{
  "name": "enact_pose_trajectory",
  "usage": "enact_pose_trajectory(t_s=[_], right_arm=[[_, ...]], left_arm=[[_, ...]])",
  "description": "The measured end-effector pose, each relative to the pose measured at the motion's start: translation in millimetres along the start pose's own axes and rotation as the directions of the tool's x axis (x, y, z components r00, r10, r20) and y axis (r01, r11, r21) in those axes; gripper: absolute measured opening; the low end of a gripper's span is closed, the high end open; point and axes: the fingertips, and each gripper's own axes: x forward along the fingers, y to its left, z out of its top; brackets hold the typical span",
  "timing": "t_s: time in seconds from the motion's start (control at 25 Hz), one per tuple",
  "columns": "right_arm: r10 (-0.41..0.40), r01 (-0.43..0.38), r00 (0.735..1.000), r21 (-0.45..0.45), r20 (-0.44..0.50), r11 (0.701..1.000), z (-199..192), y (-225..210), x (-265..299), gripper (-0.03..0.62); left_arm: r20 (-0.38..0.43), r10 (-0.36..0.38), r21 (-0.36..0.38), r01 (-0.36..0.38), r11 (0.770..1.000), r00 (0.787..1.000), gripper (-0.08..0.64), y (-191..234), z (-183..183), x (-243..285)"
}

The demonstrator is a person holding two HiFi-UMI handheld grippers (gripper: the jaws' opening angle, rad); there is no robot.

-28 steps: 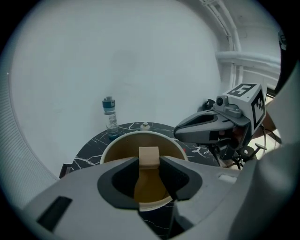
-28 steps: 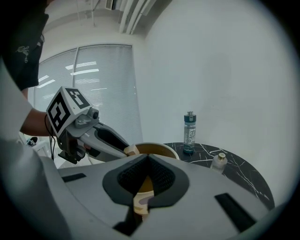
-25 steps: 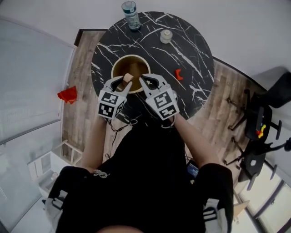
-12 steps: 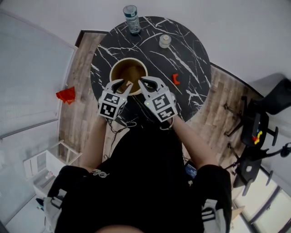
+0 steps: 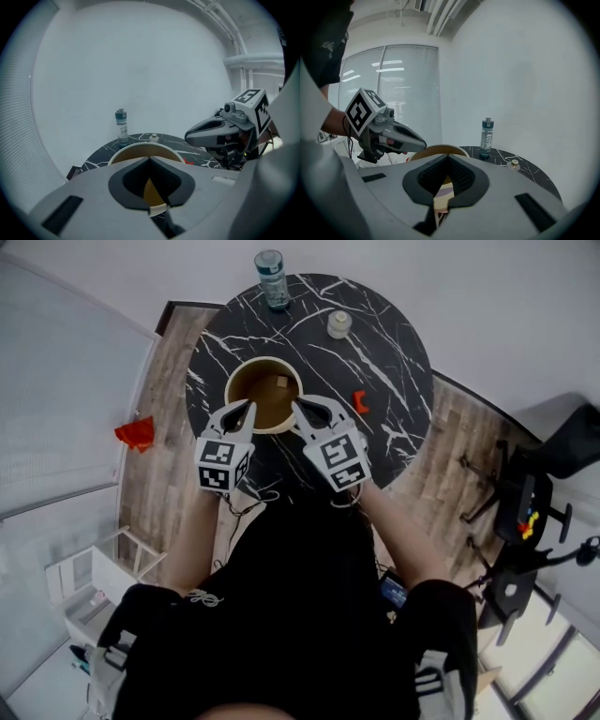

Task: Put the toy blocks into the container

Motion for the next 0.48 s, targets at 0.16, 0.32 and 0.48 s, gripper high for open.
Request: enact_pose_trajectory(t_s=[0.16, 0.32, 0.48], right_arm=[[-0.019, 0.019, 1.0, -0.009, 0.015, 1.0, 4.2, 0.1, -6.1, -0.003], [-0.031, 0.031, 0.999, 0.005, 0.017, 1.0, 4.1, 2.1, -9.7, -0.003], [-0.035, 0.035, 0.999, 0.0, 0.014, 0.999, 3.1, 3.9, -13.2, -0.003]], left_arm=[[0.032, -0.009, -0.007, 0.009, 1.0, 0.999, 0.0, -7.4, 3.9, -8.8], [0.051, -0.03, -0.029, 0.031, 0.999, 0.998, 0.0, -19.4, 6.5, -15.3], [0.073, -0.054, -0.032, 0.057, 0.998, 0.996, 0.0, -33.2, 11.6, -18.1]])
